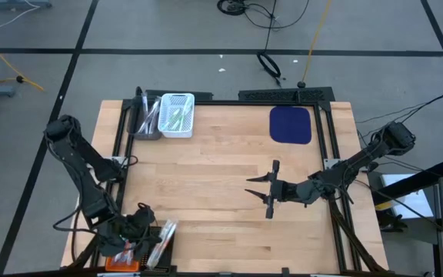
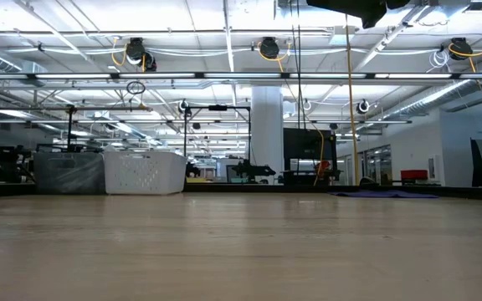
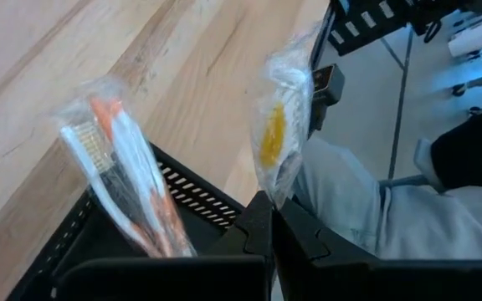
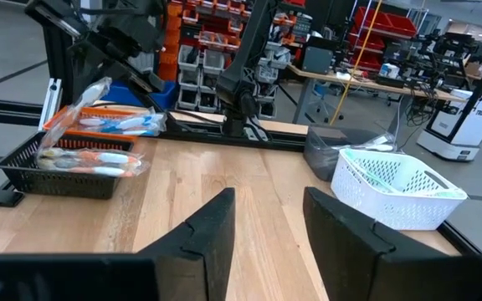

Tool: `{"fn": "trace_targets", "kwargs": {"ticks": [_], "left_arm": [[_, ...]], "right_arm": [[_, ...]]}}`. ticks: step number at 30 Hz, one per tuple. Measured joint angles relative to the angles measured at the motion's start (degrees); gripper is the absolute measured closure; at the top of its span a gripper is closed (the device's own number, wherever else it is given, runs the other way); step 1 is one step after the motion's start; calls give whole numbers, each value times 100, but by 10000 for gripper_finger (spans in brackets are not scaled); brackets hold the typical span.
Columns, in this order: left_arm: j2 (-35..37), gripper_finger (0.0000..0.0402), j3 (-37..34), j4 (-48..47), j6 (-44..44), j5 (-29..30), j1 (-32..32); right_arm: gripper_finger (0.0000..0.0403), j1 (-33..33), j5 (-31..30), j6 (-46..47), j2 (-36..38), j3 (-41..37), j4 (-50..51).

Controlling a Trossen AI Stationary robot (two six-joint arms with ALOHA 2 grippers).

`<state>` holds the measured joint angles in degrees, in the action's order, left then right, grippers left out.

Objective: Pick & Place Toothbrushes
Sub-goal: Put the orange toothbrush into the black bin

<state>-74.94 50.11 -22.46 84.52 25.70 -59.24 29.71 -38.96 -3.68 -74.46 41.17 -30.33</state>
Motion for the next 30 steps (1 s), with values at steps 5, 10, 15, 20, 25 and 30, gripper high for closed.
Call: {"fn": "trace_targets", "kwargs": {"ticks": [5, 10, 15, 20, 25, 30], "left_arm": [[-69, 402, 0, -1, 8, 22, 11], [-306, 402, 0, -8, 91, -25, 9], [-407, 401, -2, -8, 112, -71, 51], [-473, 401, -2, -60, 113, -63, 66], [-472, 391, -2, -285, 172, 35, 79], [-472, 368, -2, -332, 176, 43, 76]], "right_arm": [[269, 0, 0, 2, -1, 0, 32], [270, 0, 0, 0, -2, 0, 55], [270, 1, 0, 2, -2, 0, 59], [271, 0, 0, 2, -2, 0, 62], [271, 2, 0, 2, -2, 0, 64], [271, 0, 0, 2, -2, -2, 64]]}}
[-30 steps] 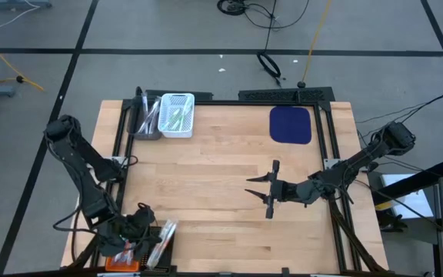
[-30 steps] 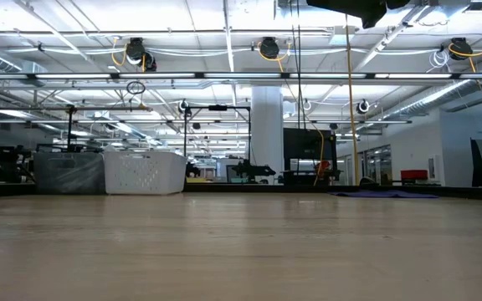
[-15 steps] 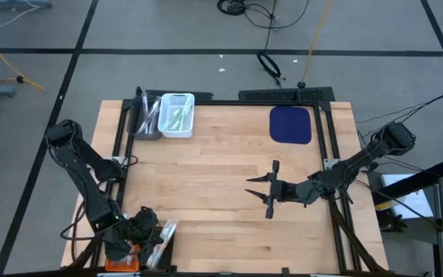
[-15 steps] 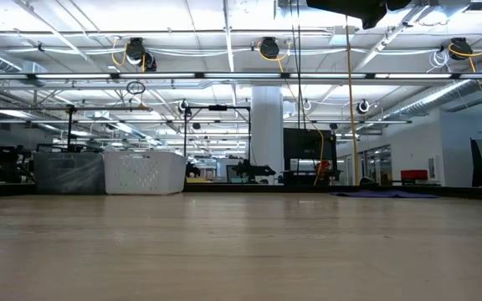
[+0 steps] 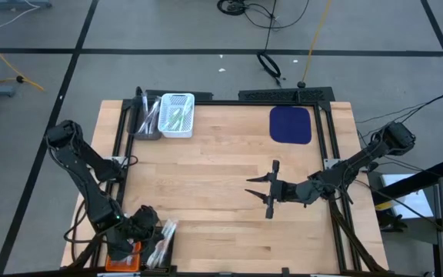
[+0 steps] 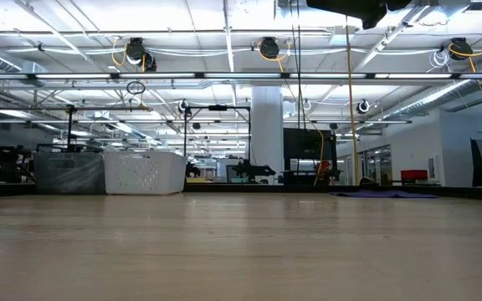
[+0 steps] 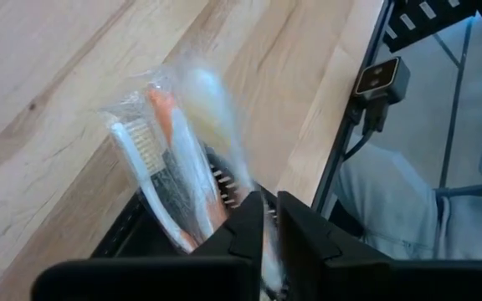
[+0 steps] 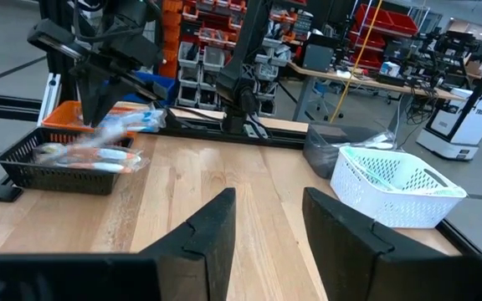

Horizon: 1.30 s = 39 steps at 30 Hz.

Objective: Pick & Place Toothbrushes
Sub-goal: Put the orange toothbrush into the black bin, then return to Home Position

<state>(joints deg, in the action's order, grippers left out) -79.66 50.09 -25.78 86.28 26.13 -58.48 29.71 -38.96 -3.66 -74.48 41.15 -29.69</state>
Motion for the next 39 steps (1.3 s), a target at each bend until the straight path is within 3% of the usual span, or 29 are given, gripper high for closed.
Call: {"fn": "trace_targets", "kwargs": {"ticks": [7, 12, 21, 26, 29, 39], "left_arm": [[2, 323, 0, 2, -227, 91, 8], [110, 314, 0, -50, -812, 378, 56], [990, 314, 0, -741, -2262, 2905, 92], [1232, 314, 0, -1489, -2378, 3663, 413], [1348, 314, 0, -1782, -2293, 3674, 761], [1838, 314, -212, -1498, -3608, 3110, 2016]], "right_arm": [[271, 0, 0, 0, 0, 0, 1], [271, 2, 0, -2, 0, 0, 0], [271, -33, 3, -139, 8, -1, 264], [271, -97, -1, 121, 327, -30, 694], [271, -125, -4, 164, 683, -285, 730], [273, -157, -476, 110, 2493, -1732, 177]]}}
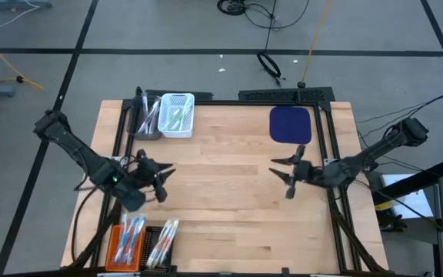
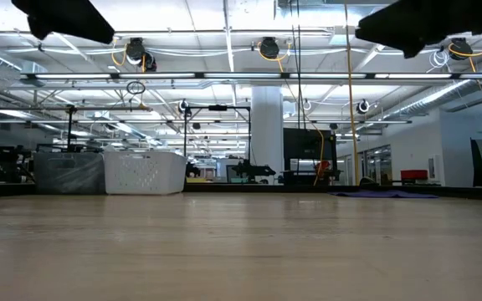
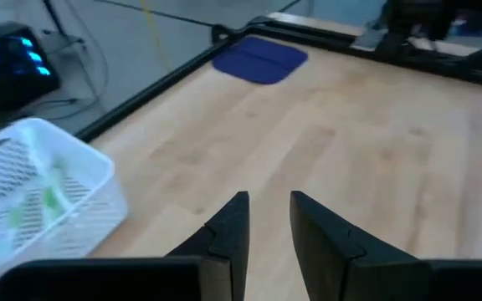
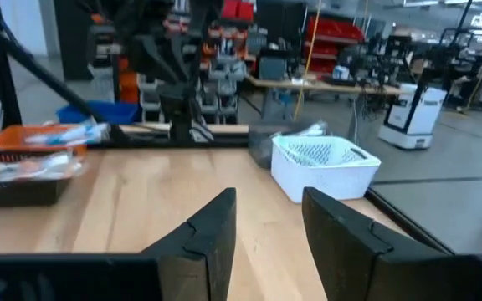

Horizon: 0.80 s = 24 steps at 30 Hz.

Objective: Pick & Place Toothbrushes
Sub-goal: Return to Home Position

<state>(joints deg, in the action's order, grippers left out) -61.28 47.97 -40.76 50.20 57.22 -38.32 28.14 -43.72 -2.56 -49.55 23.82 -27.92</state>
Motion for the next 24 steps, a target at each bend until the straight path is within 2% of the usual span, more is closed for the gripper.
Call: {"fn": "trace_targets", "kwargs": {"ticks": [3, 6, 9, 12, 20, 24], "left_arm": [[430, 314, -492, 1049, -908, -534, 355], [971, 314, -1133, 2500, -2064, -1262, 788], [1582, 314, -1745, 3247, -2625, -1669, 1160], [2264, 314, -2251, 3337, -2675, -1877, 1396], [4265, 314, -3406, 3342, -3030, -2200, 1387], [5169, 314, -3847, 3338, -3172, -2277, 1387]], "right_arm": [[273, 2, 6, -124, 637, -454, -219], [273, 0, -2, -197, 1264, -875, -390], [273, 0, -2, -255, 1855, -1227, -413], [273, 0, -4, -285, 2441, -1507, -409], [273, 2, -4, -679, 3764, -1955, -268], [273, 2, -3, -595, 4148, -1970, 394]]}}
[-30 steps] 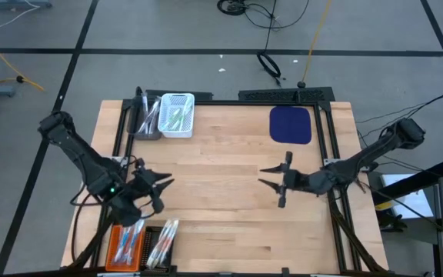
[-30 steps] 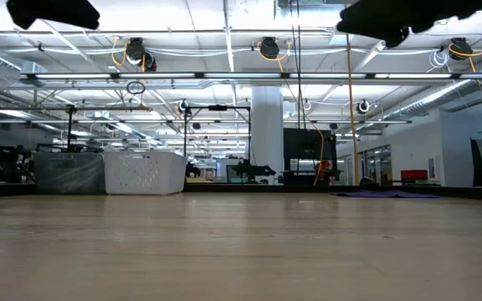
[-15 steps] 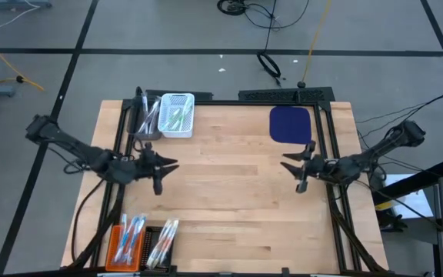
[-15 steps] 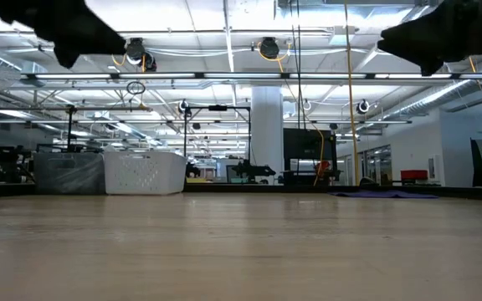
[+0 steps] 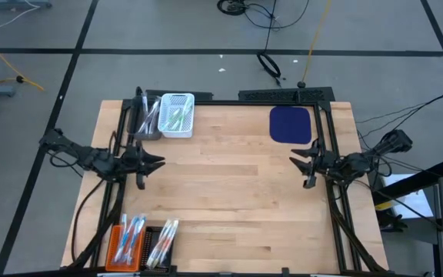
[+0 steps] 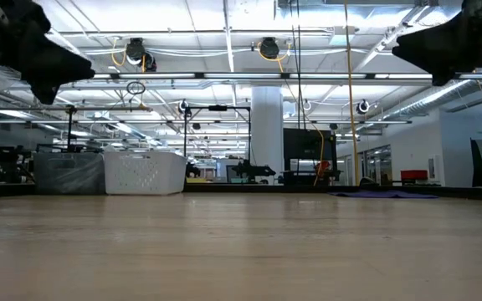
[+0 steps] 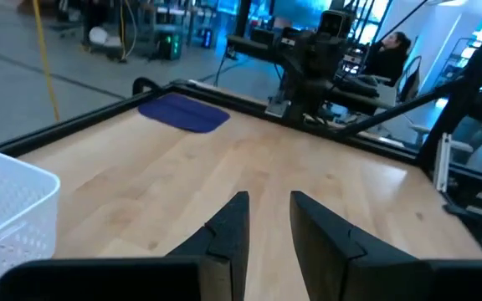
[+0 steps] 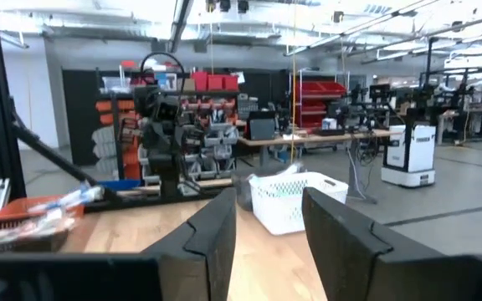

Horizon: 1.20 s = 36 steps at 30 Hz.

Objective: Pick & Place Toothbrushes
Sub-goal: Return to Home Position

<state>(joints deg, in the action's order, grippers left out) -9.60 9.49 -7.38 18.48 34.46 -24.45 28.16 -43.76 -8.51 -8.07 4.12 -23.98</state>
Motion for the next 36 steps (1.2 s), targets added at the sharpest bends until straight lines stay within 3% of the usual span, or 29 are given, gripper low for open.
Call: {"fn": "trace_targets", "kwargs": {"ticks": [5, 9, 12, 15, 20, 26, 32, 36], "left_arm": [[880, 314, -412, -32, -407, 23, 27], [923, 314, -518, -59, -628, 38, 161], [924, 314, -537, 12, -591, -222, 258], [927, 314, -542, 30, -620, -723, 271], [880, 314, -542, 9, -653, -717, 273], [876, 314, -542, 13, -919, -490, 273], [876, 314, -542, 22, -929, -490, 273], [876, 314, -542, 26, -929, -490, 273]], "right_arm": [[273, 0, -14, -22, 318, -7, 402], [273, 0, -414, -251, 579, -11, 447], [273, 22, -353, -101, 741, -13, 907], [273, 102, 66, 539, 786, -15, 1676], [273, 174, 885, 1234, 725, -21, 2372], [273, 170, 1123, 1127, 650, -22, 2348], [273, 170, 2359, 771, 394, -102, 2448], [273, 47, 2455, 483, 131, -120, 2309]]}}
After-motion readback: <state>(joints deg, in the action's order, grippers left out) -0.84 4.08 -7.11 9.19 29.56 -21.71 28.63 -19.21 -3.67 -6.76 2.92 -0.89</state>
